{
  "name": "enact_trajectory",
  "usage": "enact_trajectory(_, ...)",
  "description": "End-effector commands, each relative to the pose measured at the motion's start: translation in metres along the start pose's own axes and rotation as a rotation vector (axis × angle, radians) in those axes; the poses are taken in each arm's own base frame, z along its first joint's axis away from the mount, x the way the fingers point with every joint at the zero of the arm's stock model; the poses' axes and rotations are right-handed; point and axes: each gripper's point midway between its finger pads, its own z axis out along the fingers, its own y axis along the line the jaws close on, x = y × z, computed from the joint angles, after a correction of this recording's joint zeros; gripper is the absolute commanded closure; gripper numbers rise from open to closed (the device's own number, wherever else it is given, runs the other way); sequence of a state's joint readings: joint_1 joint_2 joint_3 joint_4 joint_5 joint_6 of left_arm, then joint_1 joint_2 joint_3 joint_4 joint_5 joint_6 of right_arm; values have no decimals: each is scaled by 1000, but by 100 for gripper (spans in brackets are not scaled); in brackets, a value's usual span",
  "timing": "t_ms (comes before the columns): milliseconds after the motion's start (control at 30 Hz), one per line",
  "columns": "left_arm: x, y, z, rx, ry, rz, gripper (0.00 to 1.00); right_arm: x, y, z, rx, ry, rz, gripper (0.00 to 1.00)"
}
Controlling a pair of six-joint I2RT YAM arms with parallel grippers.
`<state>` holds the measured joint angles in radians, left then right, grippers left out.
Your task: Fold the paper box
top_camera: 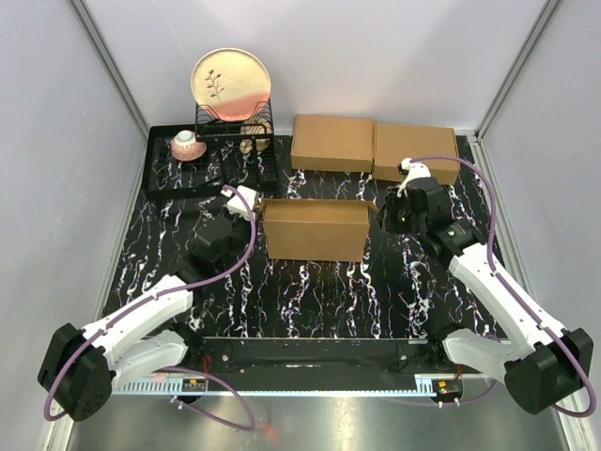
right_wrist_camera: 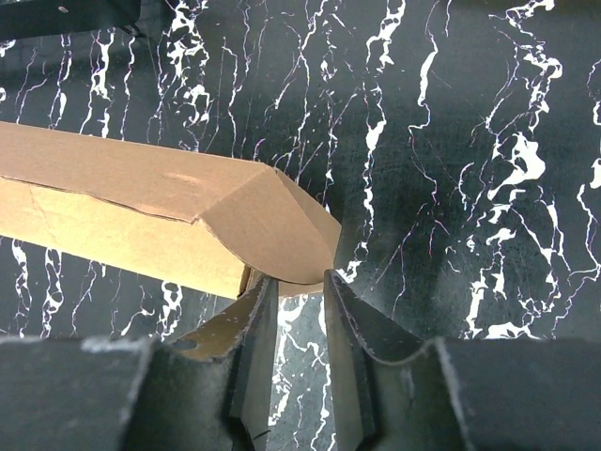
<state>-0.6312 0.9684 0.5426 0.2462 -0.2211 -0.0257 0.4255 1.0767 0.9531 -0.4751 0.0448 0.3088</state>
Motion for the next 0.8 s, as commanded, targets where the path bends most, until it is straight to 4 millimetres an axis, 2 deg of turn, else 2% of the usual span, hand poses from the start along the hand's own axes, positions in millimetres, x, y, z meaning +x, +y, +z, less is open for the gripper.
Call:
enact_trajectory(0, -9, -5, -1, 21, -34, 9, 100, -18, 2, 5, 9, -64, -28, 65)
enact_trajectory(100, -10, -7, -1, 34, -36, 13, 100, -22, -3, 7, 40, -70, -45, 57)
enact_trajectory(200, -12, -9, -1, 53, -36, 35, 100, -27, -8, 7, 61, -98, -62, 55)
enact_trajectory(333, -13, -14, -2, 88, -28, 63, 100, -27, -14, 7, 71, -142, -118, 59)
enact_trajectory(533, -13, -15, -4, 100, -23, 80, 100, -36, -9, 5, 38, -197, -143, 62)
enact_trajectory(767, -9, -16, -5, 108, -14, 82, 100, -37, -5, 6, 14, -208, -142, 83)
